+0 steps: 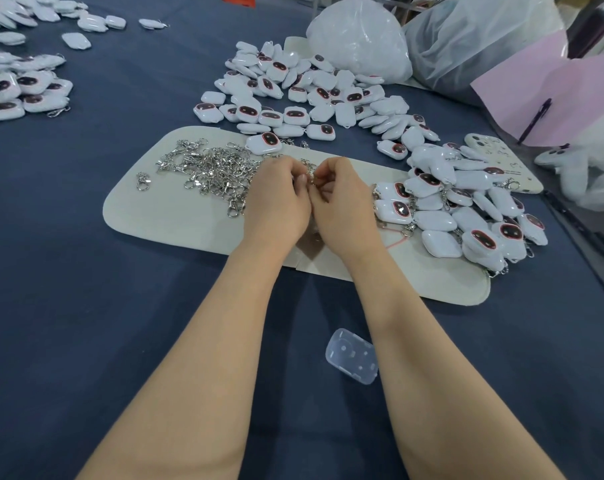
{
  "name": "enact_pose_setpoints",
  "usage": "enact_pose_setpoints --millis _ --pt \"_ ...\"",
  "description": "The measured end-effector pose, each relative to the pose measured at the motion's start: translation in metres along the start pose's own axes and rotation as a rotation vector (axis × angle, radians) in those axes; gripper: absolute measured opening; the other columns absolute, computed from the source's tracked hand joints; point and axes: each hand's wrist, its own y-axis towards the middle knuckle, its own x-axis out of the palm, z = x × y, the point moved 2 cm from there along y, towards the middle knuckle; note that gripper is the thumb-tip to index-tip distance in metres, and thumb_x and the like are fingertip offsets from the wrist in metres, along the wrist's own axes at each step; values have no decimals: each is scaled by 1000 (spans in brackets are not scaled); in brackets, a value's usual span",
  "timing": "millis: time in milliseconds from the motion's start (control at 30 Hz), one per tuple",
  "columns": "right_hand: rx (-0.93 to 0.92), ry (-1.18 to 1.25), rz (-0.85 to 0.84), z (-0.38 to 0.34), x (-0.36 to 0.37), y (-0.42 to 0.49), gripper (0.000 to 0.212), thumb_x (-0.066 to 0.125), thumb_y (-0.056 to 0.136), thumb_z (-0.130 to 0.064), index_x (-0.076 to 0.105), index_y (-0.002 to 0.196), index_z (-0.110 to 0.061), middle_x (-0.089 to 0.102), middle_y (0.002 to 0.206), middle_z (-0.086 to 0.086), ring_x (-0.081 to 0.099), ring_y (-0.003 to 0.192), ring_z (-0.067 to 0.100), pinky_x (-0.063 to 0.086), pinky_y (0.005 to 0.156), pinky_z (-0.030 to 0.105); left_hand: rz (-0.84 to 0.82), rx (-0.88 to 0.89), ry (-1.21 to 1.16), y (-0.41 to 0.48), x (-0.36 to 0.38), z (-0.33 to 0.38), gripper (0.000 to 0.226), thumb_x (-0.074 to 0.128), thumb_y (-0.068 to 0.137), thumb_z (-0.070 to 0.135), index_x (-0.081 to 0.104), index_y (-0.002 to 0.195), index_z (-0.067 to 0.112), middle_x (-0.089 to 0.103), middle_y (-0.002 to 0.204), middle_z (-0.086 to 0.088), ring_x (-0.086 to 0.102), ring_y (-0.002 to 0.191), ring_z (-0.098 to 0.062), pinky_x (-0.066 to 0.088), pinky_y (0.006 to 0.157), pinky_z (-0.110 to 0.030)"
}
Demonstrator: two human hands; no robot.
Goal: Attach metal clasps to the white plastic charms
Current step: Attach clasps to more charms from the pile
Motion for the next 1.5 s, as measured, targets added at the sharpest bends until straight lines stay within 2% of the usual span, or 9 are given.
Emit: enact_pose_setpoints --millis 67,233,400,500,833,933,1100,1300,1500 --pt "-4 9 33 -1 0 -1 12 55 90 -7 55 102 -4 60 96 6 55 86 17 44 79 25 22 5 -9 -1 0 3 15 48 94 12 62 98 11 62 104 -7 55 93 -19 31 72 -18" --pt "-7 32 74 0 -3 0 9 56 90 -7 57 98 -6 60 96 6 50 83 12 39 74 16 28 2 -26 -2 1 4 14 48 93 11 62 96 10 62 102 -7 50 84 -14 30 69 -17" --pt "4 29 70 1 0 -1 9 56 91 -7 56 99 -6 57 94 3 48 82 11 35 73 14 49 -5 -38 -5 3 5 14 48 93 10 61 96 9 61 105 -8 55 91 -19 32 72 -18" --pt "35 85 99 -1 0 -1 7 57 90 -9 55 97 -9 59 95 3 51 82 11 41 75 17 68 3 -54 -4 3 6 14 48 93 10 61 96 8 59 101 -4 53 89 -18 31 71 -17" --pt "105 179 162 -1 1 1 7 62 88 -14 55 88 -16 56 78 -15 54 72 2 43 70 11 106 41 -139 -4 1 7 11 50 93 7 60 92 9 53 94 3 49 82 -13 31 70 -14" --pt "112 187 148 -1 0 0 7 61 88 -13 55 87 -16 56 77 -13 53 71 2 42 68 11 106 44 -136 -5 1 8 11 50 93 7 61 93 9 53 93 3 49 82 -13 31 70 -14" --pt "2 98 137 -2 -5 -2 8 58 88 -8 53 88 -13 60 87 4 52 75 13 41 69 17 72 62 -103 -5 1 7 12 52 92 9 63 92 8 57 92 0 49 79 -13 31 69 -15" --pt "-129 -20 126 -4 -7 -2 3 55 87 -2 55 90 -1 55 85 4 52 79 20 41 72 27 20 36 -118 -4 -2 5 12 52 92 10 64 91 10 59 81 3 49 70 -11 31 63 -13" --pt "-177 -48 141 -3 -9 -3 3 54 86 -1 55 88 -1 53 82 2 47 74 16 36 66 22 -43 -9 -166 -2 -1 4 11 52 93 12 62 88 16 54 66 13 50 60 -1 37 57 -7"
